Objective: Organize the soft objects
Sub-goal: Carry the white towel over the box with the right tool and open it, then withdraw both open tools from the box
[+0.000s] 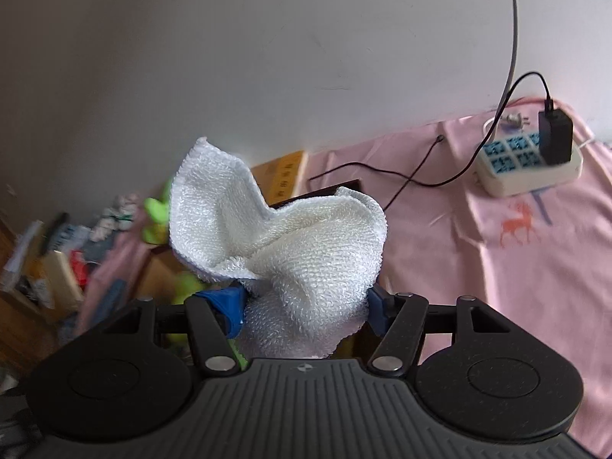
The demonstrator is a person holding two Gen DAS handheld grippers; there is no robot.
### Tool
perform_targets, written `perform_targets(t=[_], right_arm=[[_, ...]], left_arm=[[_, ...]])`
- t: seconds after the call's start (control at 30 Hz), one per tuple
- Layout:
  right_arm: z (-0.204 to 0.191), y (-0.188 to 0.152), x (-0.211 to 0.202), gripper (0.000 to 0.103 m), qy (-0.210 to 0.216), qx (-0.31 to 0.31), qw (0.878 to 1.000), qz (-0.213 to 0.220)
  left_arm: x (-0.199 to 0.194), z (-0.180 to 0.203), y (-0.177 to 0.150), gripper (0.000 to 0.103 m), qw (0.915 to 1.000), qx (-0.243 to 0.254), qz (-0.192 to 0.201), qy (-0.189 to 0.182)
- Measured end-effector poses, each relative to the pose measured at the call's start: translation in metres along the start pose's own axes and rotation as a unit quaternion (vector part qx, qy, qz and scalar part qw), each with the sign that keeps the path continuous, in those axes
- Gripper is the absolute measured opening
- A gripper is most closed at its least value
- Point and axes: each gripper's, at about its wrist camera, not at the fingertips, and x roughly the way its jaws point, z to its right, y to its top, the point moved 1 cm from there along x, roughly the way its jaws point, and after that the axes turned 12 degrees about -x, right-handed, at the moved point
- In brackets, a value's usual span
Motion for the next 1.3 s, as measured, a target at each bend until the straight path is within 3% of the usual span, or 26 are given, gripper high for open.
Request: perform_targets(t=[0.33,0.5,0.7,1.03,1.17,1.3], right_arm=[[-0.007,-0.001,0.043,0.050,-0.036,-0.032,0.998,-0.049],[-0.012,-0.003,0.043,0.051,-0.040,-0.060,0.996,-0.060],[-0.008,-0.004,0.034,0.052,-0.025,-0.044,0.996,-0.074],[-0.010,0.001,0.008,0.053,-0.022,-0.026,0.999,-0.006],[-0.017,0.001,0.019,0.052,0.001,-0.017,1.000,-0.016],[-0.015,-0.004,0.041,0.053,-0.002,-0.005,0.999,-0.039]], left_arm=[[0.004,-0.017,0.001,0.092,0.9998,-0.018,-0.005,0.007],[0.008,-0.020,0.004,0.092,0.9997,-0.023,-0.008,0.009],[0.012,-0.014,0.004,0.092,0.9998,-0.017,-0.013,0.004],[0.011,-0.009,0.005,0.092,0.9999,-0.008,-0.010,-0.002],[0.010,-0.008,0.004,0.092,0.9999,-0.009,-0.011,-0.004],[0.009,-0.007,0.002,0.092,0.9999,-0.006,-0.010,-0.005]])
